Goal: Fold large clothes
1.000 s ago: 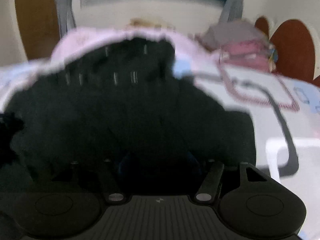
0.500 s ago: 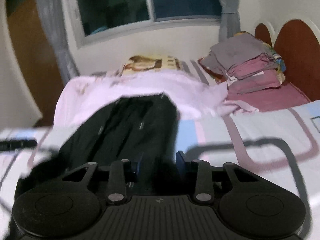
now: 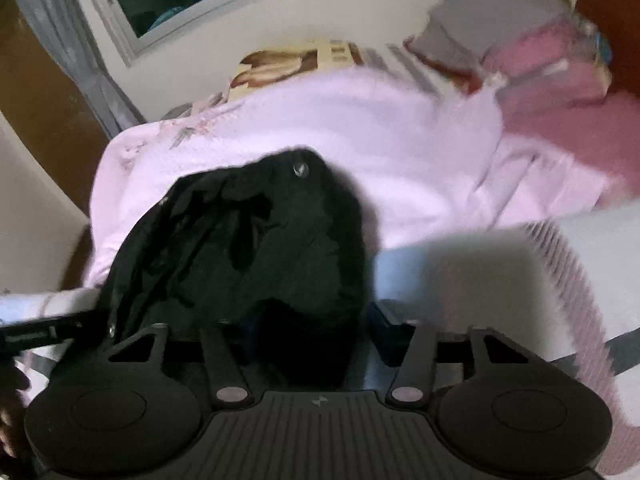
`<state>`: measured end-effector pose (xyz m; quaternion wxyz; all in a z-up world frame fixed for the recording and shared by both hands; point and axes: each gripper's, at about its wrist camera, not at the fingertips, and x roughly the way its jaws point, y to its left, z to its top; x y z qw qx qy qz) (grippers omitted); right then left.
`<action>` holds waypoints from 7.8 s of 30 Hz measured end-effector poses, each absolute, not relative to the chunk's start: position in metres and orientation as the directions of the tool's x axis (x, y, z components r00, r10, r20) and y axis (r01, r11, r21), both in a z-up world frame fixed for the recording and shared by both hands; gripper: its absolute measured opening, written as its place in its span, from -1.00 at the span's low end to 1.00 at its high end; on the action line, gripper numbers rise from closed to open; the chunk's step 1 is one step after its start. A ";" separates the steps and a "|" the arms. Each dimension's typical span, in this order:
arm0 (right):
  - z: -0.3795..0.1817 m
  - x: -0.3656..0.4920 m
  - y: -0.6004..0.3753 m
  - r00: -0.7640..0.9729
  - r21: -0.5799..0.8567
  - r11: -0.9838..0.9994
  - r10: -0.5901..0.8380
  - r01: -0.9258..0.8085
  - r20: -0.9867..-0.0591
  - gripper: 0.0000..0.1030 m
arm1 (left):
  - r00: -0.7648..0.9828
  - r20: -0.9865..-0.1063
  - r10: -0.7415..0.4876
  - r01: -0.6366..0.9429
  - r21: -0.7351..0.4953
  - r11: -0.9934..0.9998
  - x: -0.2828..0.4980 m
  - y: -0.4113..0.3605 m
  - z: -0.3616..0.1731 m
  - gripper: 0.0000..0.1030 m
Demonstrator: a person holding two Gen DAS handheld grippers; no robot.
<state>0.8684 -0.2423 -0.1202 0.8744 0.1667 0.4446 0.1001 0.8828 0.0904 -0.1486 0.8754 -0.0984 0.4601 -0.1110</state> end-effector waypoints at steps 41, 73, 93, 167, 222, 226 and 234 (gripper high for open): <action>-0.054 0.519 -0.162 0.643 0.132 0.954 0.281 -0.271 -0.713 -0.23 | 0.668 -0.677 -0.311 0.272 -0.167 0.948 0.503 0.033 -0.101 -0.50; -0.089 0.642 -0.178 0.716 0.140 0.974 0.225 -0.177 -0.661 -0.23 | 0.719 -0.685 -0.121 0.076 -0.095 0.993 0.612 0.010 -0.112 -0.08; -0.040 0.456 -0.171 0.724 0.131 0.966 0.254 -0.222 -0.641 0.28 | 0.738 -0.669 -0.085 0.214 0.112 0.971 0.440 -0.019 -0.087 0.36; -0.010 0.211 -0.377 0.670 0.832 0.535 0.672 -0.145 -0.315 -0.73 | 0.791 -0.416 -0.449 0.073 -0.665 0.744 0.166 0.149 -0.069 -0.81; -0.042 0.591 -0.252 0.777 0.206 0.977 0.165 -0.047 -0.608 0.06 | 0.765 -0.609 -0.211 0.055 -0.265 0.963 0.546 0.123 -0.070 -0.46; -0.081 0.608 -0.252 0.724 0.144 0.989 0.121 -0.031 -0.679 0.06 | 0.688 -0.713 -0.134 0.056 -0.132 0.990 0.572 0.098 -0.108 -0.44; -0.084 0.614 -0.255 0.710 0.157 0.988 0.112 -0.001 -0.695 0.06 | 0.667 -0.738 -0.098 0.026 -0.109 0.994 0.580 0.100 -0.112 -0.45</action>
